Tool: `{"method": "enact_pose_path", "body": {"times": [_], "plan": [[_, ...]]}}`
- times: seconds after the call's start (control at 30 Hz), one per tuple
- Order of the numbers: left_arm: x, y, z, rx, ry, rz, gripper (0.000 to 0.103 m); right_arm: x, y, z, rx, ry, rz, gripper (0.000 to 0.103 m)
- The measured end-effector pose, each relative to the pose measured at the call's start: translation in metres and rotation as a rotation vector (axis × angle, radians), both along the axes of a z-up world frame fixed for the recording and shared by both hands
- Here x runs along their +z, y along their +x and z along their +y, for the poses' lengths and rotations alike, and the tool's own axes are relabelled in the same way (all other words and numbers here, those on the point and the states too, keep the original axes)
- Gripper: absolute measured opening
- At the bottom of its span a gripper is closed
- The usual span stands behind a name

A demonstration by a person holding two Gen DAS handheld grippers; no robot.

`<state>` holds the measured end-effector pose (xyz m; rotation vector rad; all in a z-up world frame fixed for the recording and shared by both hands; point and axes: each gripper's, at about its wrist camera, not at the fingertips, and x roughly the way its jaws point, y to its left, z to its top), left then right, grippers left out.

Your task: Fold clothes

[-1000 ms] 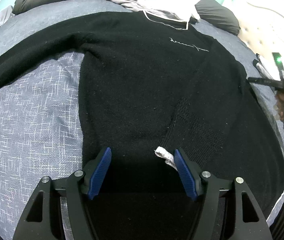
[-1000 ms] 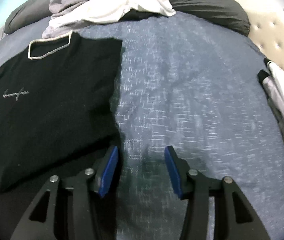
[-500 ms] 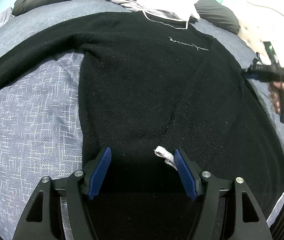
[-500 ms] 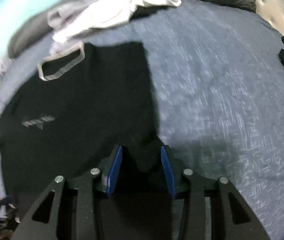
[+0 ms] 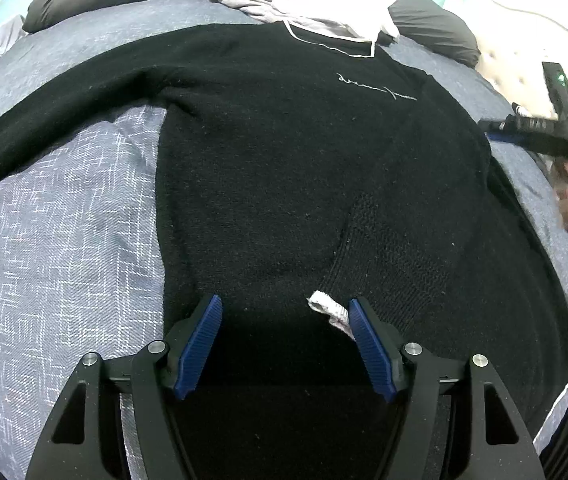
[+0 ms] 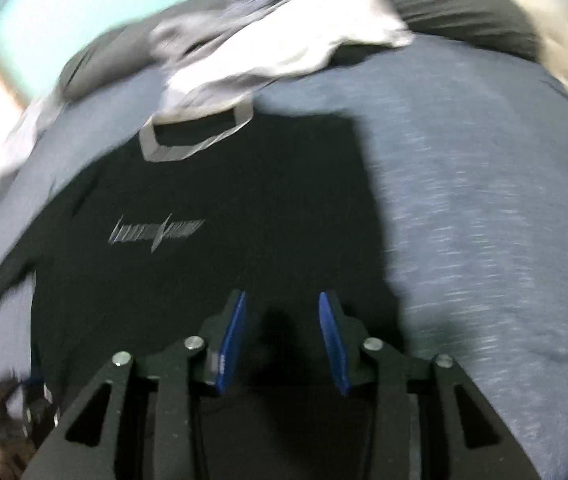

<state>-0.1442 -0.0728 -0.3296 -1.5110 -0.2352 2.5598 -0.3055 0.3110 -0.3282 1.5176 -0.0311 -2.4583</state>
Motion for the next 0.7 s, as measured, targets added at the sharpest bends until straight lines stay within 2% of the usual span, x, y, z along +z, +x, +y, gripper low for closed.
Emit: {"method": "enact_pose_path", "body": {"times": [0.07, 0.13, 0.23, 0.33, 0.43, 0.53, 0.7], "plan": [[0.0, 0.001, -0.001, -0.001, -0.002, -0.001, 0.07, -0.015, 0.005, -0.015, 0.057, 0.034, -0.049, 0.026], [0.0, 0.001, -0.002, -0.003, -0.004, -0.001, 0.07, -0.029, 0.007, -0.014, 0.056, 0.049, -0.076, 0.024], [0.0, 0.002, -0.006, -0.004, -0.001, -0.002, 0.07, -0.023, 0.011, -0.009, 0.047, 0.043, -0.071, 0.02], [-0.001, 0.003, -0.013, -0.004, -0.001, -0.003, 0.07, -0.012, 0.014, -0.006, 0.04, 0.025, -0.046, 0.02], [-0.002, 0.007, -0.015, -0.005, -0.001, -0.003, 0.07, -0.006, 0.022, -0.019, 0.097, 0.005, -0.032, 0.02], [-0.004, -0.005, 0.006, -0.006, 0.0, -0.005, 0.07, -0.024, 0.031, -0.042, 0.178, 0.053, -0.085, 0.02], [-0.004, -0.005, 0.005, -0.008, -0.004, -0.005, 0.07, -0.026, 0.044, -0.048, 0.199, 0.036, -0.078, 0.021]]}}
